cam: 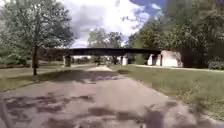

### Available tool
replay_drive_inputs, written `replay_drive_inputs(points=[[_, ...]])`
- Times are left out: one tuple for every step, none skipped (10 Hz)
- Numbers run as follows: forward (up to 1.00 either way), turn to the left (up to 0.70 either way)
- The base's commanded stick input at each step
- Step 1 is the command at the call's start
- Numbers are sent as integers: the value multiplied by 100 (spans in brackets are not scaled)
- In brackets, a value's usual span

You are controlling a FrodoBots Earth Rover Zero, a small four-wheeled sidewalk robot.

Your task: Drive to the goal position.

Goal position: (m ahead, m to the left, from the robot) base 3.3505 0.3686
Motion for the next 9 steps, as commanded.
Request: replay_drive_inputs(points=[[100,0],[100,0],[100,0],[100,0],[84,0],[60,0],[36,0],[13,0],[0,0]])
